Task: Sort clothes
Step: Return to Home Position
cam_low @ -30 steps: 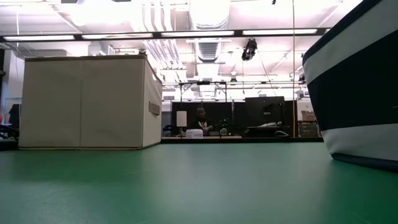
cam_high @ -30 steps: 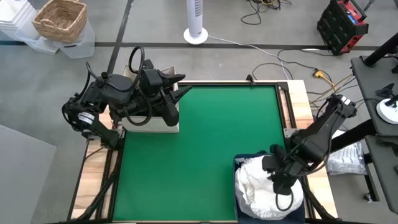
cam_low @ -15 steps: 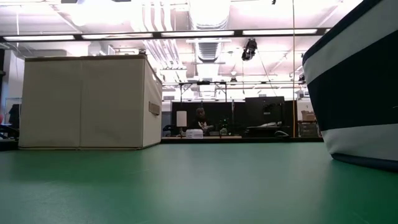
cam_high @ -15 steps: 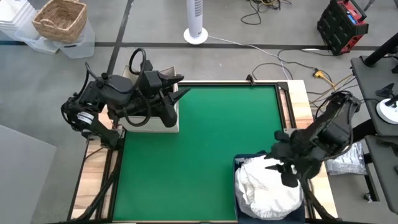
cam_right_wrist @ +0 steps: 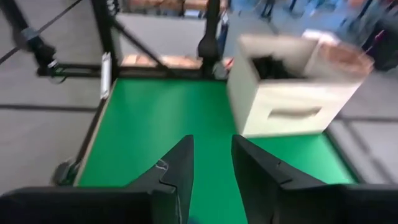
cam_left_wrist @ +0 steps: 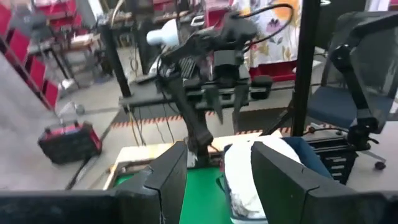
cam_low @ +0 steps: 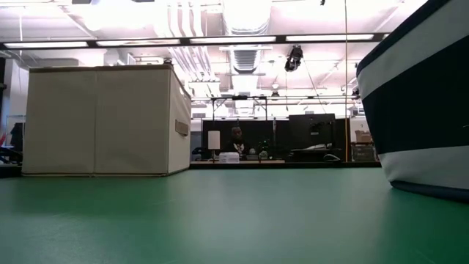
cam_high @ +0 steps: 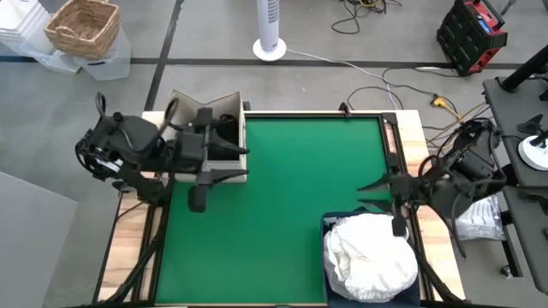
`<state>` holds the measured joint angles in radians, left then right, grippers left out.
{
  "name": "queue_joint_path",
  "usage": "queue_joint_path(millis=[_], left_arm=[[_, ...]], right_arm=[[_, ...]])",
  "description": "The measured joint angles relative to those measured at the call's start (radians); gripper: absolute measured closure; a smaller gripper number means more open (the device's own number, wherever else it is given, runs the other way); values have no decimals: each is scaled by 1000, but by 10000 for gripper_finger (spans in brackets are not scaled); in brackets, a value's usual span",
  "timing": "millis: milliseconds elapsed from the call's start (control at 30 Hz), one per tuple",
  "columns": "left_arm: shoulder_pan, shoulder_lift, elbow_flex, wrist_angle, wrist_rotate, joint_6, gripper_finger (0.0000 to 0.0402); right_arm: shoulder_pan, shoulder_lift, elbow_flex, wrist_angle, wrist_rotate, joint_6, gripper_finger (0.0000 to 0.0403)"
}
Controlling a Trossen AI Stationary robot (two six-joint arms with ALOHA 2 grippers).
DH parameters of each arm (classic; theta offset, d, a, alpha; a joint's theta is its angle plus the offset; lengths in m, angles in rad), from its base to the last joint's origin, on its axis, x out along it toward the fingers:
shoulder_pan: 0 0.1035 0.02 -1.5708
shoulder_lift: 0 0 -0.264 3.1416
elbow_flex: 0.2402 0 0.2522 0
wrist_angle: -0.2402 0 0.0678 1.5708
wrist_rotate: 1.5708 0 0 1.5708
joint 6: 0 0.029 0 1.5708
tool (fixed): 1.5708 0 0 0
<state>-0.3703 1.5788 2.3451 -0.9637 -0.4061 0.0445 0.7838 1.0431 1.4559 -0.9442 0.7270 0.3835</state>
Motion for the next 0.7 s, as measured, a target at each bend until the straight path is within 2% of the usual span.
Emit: queue_joint_path(millis=[167, 367, 567, 700], left_arm=[[4, 2, 0, 69, 31, 75, 245], [22, 9, -17, 75, 53, 138, 245], [40, -35, -80, 109, 86, 150, 245], [51, -105, -224, 215, 111, 157, 246]], right_arm=[[-111, -11, 0, 166, -21, -219, 318], [-280, -6, -1, 358, -231, -472, 337], [-400, -46, -2, 390, -351, -547, 352], [-438, -88, -14, 404, -394, -564, 358]])
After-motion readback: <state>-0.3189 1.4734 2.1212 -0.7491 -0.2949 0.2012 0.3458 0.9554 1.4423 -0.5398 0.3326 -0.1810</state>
